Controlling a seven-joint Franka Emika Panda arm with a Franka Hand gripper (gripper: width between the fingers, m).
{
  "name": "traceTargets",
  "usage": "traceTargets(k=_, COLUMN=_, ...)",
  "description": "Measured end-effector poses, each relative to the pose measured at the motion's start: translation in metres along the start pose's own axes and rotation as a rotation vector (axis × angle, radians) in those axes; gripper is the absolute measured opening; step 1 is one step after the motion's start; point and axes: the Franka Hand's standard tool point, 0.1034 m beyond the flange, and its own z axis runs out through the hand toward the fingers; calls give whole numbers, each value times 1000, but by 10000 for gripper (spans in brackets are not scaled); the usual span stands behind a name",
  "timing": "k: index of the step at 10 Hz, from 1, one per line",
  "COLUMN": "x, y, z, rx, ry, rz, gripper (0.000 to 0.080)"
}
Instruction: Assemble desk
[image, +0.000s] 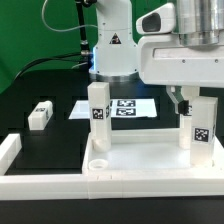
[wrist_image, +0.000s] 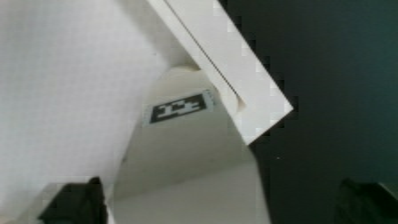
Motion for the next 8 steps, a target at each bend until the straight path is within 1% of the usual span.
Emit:
traceTargets(k=1, x=0, y=0, z=0, rx=0, ry=0, rz=8, gripper=535)
traceTargets(k=2, x=0, y=0, z=0, rx=2, ry=-2, rz=77, gripper=535)
traceTargets(k=3, x=1, y=2, z=1, rx=-3, ry=-3, rz=145, gripper=355)
traceTargets(k=4, x=2, y=4, z=1, rx=-5, ry=-2, rz=216, gripper=310)
traceTargets(k=5, x=2, y=4, z=1, rx=-5, ry=-3, rz=264, gripper=310)
traceTargets(k=6, x=2, y=6, z=1, rx=-13, ry=-11, rz=378, gripper=309)
traceTargets(k=7, x=4, y=9, z=1, rx=-37, ry=-33, rz=531, gripper=294)
traceTargets(k=8, x=6, y=11, z=2, rx=-34, ry=-45, rz=691, gripper=294)
